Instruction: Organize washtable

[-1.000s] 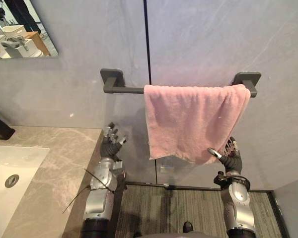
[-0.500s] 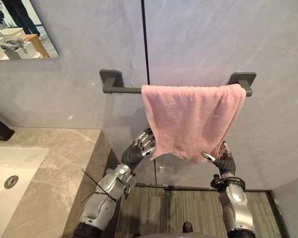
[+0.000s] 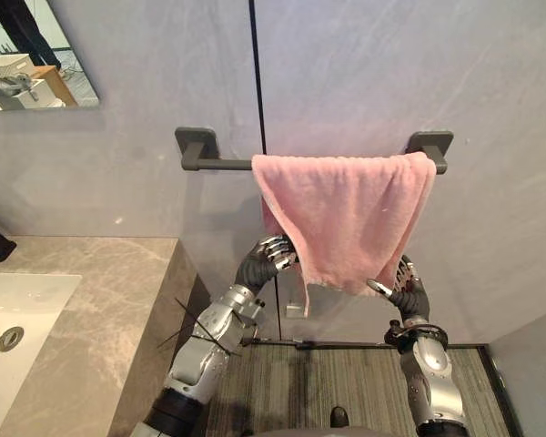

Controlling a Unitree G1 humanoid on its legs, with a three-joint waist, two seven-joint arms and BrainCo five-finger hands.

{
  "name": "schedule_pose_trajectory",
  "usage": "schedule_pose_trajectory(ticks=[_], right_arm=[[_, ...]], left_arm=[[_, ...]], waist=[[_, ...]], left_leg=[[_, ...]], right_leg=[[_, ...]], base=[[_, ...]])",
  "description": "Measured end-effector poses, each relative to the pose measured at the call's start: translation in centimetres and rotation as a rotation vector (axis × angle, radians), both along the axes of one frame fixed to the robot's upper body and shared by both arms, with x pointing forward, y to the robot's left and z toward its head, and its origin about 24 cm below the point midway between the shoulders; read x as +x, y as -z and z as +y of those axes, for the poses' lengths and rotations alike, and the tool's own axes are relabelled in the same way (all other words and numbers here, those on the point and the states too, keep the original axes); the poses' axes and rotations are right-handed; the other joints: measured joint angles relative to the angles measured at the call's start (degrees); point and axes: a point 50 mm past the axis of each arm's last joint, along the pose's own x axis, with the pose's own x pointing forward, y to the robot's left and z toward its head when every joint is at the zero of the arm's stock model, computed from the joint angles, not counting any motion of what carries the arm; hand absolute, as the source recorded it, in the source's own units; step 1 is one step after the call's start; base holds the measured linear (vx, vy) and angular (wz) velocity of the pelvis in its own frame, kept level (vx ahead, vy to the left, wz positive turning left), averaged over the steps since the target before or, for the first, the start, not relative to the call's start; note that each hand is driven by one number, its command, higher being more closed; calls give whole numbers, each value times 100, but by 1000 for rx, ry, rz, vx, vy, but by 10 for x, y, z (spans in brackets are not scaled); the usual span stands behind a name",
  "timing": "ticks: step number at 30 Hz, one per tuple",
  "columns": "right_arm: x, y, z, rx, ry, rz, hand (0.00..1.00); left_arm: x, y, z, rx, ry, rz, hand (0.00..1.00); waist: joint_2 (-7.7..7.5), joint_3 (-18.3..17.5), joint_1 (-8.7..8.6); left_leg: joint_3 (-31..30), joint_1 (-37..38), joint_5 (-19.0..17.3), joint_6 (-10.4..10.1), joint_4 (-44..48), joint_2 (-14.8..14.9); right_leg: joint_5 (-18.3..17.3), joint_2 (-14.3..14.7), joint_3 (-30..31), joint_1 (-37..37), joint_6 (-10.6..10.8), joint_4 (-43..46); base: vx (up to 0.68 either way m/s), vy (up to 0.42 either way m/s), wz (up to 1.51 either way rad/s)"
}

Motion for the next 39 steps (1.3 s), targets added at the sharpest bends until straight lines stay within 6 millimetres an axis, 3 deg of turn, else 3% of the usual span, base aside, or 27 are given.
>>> schedule_pose_trajectory(ticks=[5, 12, 28, 29, 34, 39], right_arm=[[0, 0, 1, 1, 2, -1, 0], [1, -1, 3, 3, 0, -4, 0], [1, -2, 4, 2, 9, -6, 0], [1, -2, 4, 2, 10, -6, 0], [1, -2, 4, 2, 11, -6, 0], [0, -2, 0, 2, 19, -7, 0]], left_arm=[[8, -8, 16, 57, -165, -61, 100], [13, -17, 24, 209, -331, -142, 100], [7, -21, 58, 183, -546, -144, 100], [6, -20, 59, 181, -557, -136, 0], [1, -12, 63, 127, -544, -96, 0], [-5, -4, 57, -10, -354, -67, 0]], waist=[[-11, -19, 5], [-17, -110, 10], [1, -153, 30], [1, -153, 37], [4, -153, 48], [27, -151, 51]], left_leg=[[11, 1, 0, 0, -7, 22], [0, 7, 0, 0, -6, 22], [27, 41, 0, 0, -1, 29], [28, 42, 0, 0, -2, 29], [29, 45, 0, 0, -5, 29], [29, 45, 0, 0, -11, 28]], right_leg=[[0, 28, 5, -10, 0, 0], [1, 31, 0, 0, 1, 0], [6, 39, 20, 24, -5, -1], [6, 39, 21, 24, -5, -1], [6, 38, 20, 27, -5, -2], [5, 37, 17, 25, -5, -6]], base=[[0, 0, 0], [-10, -4, 0], [0, 0, 0], [0, 0, 0], [0, 0, 0], [0, 0, 0]])
